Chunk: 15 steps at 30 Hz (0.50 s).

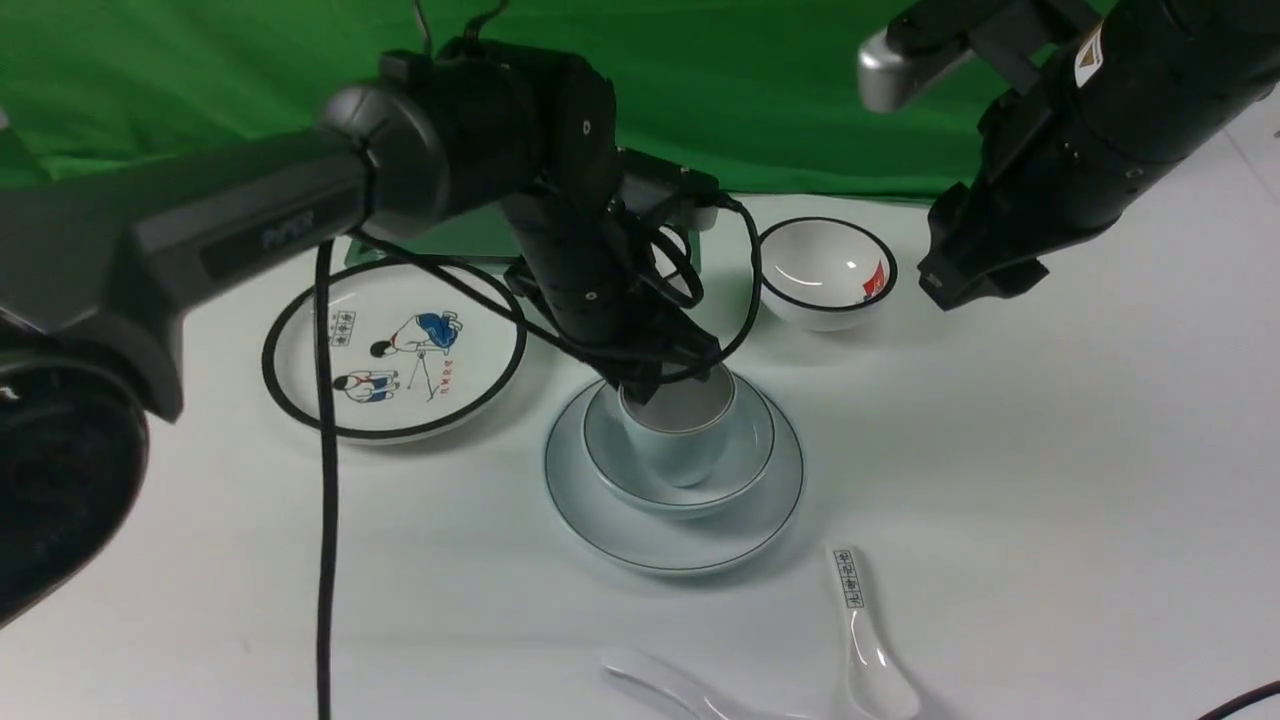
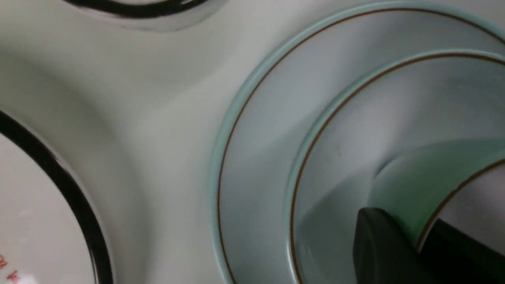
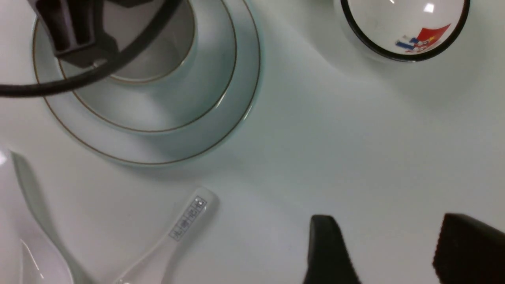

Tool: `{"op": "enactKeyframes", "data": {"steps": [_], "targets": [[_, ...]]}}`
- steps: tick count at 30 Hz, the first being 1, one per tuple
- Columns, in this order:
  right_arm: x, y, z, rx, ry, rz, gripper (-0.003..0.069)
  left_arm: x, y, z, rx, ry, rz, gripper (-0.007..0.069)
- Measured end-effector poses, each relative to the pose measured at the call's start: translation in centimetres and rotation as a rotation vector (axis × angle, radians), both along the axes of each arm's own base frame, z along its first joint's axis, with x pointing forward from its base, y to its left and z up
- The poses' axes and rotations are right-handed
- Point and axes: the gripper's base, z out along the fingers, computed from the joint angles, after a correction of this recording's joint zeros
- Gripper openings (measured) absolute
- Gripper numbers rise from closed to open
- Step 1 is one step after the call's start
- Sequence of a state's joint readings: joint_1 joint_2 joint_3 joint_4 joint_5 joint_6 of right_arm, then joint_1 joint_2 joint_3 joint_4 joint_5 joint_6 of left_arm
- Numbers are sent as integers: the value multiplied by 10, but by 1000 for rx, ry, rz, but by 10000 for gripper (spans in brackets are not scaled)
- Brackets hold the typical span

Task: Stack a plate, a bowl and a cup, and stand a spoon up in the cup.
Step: Use the left arm to put the blue teacup into the blue rice bowl in the middle

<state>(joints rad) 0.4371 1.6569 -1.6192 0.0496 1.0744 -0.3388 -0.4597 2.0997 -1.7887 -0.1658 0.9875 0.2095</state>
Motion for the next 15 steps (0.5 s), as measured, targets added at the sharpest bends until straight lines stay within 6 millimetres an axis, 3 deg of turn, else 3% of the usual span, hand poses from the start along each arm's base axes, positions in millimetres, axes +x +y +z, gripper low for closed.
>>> {"op": "enactKeyframes", "data": {"steps": [3,8,9,11,15], "targets": [[0,0,0,0,1,0,400,1,0,1,6,-7,-2,33],[-1,0,0,-3,7,0,400,1,1,2,10,-15,1,175],[-2,-1,-1,-9,19,-1,400,1,2,5,15,-25,-2,258],[-3,-1,-1,-15,33,-1,400,-1,4,13,19,-46,-4,338],[-7,-3,3,-27,66,-2,400,-15,13,57,2,-117,-5,465]]}}
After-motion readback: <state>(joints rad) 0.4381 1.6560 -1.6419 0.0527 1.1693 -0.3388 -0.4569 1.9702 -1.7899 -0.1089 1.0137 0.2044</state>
